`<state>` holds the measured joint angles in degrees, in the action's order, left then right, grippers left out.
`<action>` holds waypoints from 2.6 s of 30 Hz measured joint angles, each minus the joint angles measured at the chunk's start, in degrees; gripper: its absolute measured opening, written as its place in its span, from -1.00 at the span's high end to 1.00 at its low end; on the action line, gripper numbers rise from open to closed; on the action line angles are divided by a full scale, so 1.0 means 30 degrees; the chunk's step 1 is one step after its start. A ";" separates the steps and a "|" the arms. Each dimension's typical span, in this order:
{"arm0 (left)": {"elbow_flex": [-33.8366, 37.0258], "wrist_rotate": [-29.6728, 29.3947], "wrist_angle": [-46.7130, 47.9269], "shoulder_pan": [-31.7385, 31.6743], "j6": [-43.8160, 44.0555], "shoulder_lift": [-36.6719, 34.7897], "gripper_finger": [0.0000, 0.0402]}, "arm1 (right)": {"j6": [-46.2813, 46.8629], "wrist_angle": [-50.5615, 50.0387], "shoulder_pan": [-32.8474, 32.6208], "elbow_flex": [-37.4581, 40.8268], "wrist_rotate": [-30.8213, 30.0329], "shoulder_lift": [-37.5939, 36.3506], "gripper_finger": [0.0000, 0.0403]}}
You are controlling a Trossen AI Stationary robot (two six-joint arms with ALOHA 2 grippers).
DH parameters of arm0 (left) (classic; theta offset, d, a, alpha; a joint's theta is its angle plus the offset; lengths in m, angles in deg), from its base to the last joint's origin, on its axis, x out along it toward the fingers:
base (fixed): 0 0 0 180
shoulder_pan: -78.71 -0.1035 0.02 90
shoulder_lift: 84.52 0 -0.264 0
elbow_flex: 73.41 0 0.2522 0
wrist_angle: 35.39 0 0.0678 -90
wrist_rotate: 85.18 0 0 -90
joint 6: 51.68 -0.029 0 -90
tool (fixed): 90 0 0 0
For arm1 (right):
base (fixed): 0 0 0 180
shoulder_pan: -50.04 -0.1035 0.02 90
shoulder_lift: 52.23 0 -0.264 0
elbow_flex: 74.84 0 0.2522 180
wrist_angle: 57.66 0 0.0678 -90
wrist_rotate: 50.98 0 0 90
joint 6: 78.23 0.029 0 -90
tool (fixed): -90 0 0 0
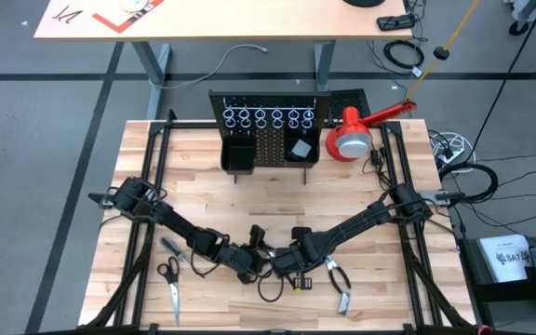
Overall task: Hang tools onto peg board
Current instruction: Hang the wrench on the pegboard
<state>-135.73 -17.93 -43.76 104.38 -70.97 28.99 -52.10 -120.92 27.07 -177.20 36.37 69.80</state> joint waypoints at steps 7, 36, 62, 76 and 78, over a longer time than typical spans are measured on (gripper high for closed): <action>-0.0022 0.0158 -0.0024 -0.0116 -0.0601 0.0070 0.24 | 0.0000 0.0056 0.0000 0.0001 -0.0015 0.0000 1.00; 0.0007 0.0564 0.0202 -0.0508 -0.0353 0.0087 0.93 | -0.0074 0.0015 0.0007 0.0001 -0.0116 -0.0007 1.00; -0.1847 0.1055 0.3316 -0.0708 0.0834 -0.0114 0.93 | -0.0656 0.0593 -0.0568 0.0087 -0.3090 -0.0776 0.74; -0.3019 0.1188 0.3993 -0.0670 0.1177 -0.0029 0.93 | -0.0627 0.1819 -0.0569 0.0023 -0.3567 -0.1290 0.35; -0.3143 0.1116 0.4027 -0.0647 0.1269 -0.0022 0.93 | -0.0619 0.1732 -0.0546 0.0023 -0.3509 -0.1290 0.37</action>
<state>-145.15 -14.59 -31.67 102.44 -67.16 28.93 -53.96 -115.72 25.44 -177.13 25.84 65.94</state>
